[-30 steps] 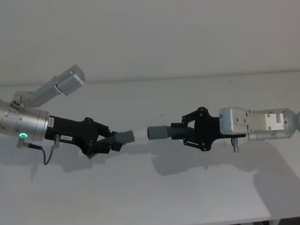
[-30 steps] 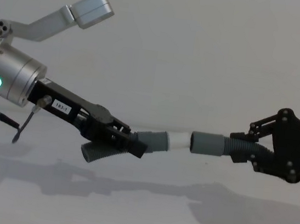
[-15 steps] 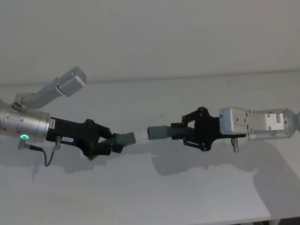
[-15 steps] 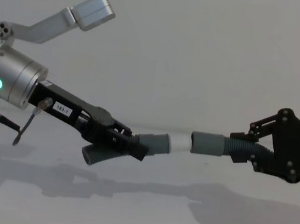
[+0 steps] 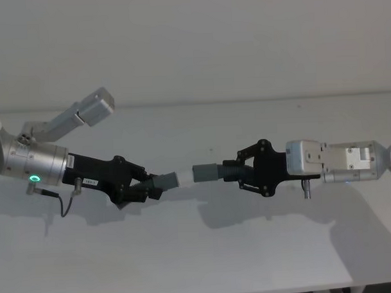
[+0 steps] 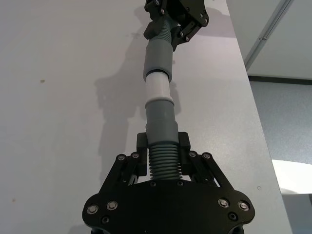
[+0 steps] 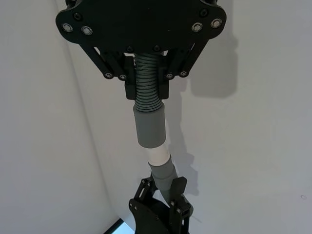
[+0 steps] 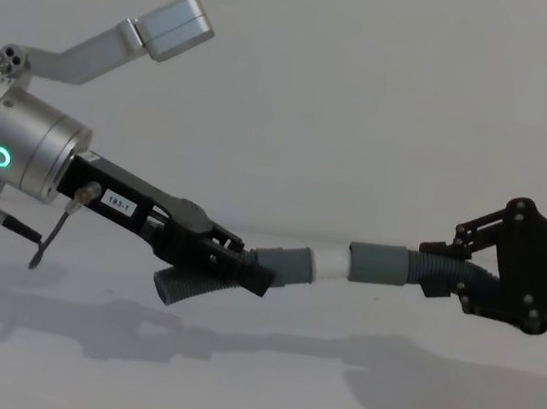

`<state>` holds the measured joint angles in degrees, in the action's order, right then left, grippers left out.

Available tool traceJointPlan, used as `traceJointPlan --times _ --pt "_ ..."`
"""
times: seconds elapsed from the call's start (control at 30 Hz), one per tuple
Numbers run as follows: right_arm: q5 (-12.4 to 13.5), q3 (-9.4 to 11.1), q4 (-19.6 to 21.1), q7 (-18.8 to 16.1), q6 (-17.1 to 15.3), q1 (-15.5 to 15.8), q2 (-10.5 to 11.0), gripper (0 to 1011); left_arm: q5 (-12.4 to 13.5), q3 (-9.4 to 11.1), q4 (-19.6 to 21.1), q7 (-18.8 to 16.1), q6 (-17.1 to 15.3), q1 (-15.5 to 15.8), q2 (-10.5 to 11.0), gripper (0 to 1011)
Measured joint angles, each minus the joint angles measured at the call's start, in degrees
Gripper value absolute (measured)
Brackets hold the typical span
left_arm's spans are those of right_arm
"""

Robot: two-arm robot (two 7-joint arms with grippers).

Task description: Use both hands to pick up one end of the pipe from the table, align the ends, and insert them.

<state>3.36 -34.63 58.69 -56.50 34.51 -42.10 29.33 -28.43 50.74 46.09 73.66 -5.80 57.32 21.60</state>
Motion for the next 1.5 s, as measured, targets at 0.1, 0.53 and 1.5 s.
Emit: traceJointPlan --times 0.1,0.53,1.5 --pt "0.0 0.0 0.0 0.0 0.0 0.0 0.0 229 -0.03 0.09 -0.27 0.04 0.1 0.07 -0.14 331" --pt "0.0 0.0 0.0 0.0 0.0 0.0 0.0 230 0.22 0.56 -2.72 1.12 0.87 1.16 -1.44 331" --pt "0.0 0.0 0.0 0.0 0.0 0.0 -0.01 229 2.17 0.99 -9.82 5.51 4.08 4.8 -5.24 331"
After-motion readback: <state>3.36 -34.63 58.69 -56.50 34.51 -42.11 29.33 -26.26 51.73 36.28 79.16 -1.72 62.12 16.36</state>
